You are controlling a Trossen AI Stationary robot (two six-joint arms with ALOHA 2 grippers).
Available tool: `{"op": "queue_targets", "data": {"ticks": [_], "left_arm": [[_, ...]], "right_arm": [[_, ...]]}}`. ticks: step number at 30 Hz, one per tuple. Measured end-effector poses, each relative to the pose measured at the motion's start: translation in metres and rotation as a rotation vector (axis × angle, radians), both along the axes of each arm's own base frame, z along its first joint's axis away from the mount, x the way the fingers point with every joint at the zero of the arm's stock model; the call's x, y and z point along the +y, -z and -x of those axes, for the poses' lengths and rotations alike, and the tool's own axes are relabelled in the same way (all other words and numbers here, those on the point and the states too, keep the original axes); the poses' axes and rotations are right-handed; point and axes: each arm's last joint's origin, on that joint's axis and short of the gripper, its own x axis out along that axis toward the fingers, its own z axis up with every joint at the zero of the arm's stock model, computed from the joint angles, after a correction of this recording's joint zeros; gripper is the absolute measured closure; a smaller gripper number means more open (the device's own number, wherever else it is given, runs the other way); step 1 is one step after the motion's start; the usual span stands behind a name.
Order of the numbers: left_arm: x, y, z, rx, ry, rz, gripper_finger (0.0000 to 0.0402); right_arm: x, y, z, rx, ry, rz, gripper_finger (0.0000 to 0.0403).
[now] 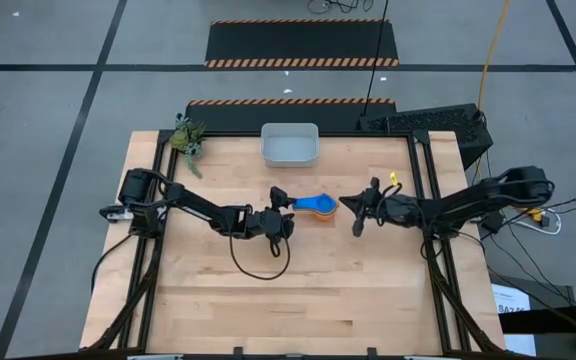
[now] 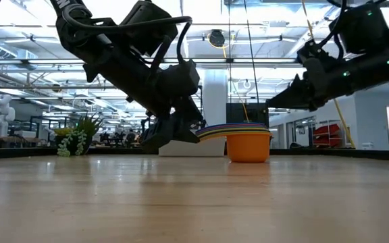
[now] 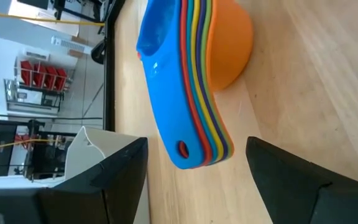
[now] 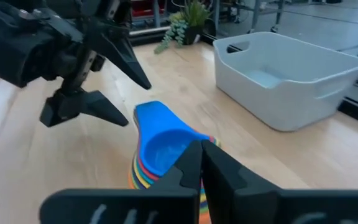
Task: Nest measuring cups in basket
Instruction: Put the stack of measuring cups into the gray bin
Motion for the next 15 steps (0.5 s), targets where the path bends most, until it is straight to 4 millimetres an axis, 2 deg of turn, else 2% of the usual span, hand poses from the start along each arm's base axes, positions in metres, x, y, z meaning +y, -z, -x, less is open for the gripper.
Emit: {"op": "queue_targets", "data": {"ticks": [15], "left_arm": [[0.0, 0.0, 0.0, -0.009, -0.014, 0.022, 0.0126]], "right_arm": [[-0.009, 0.02, -0.012, 0.012, -0.082, -0.035, 0.0403]]}}
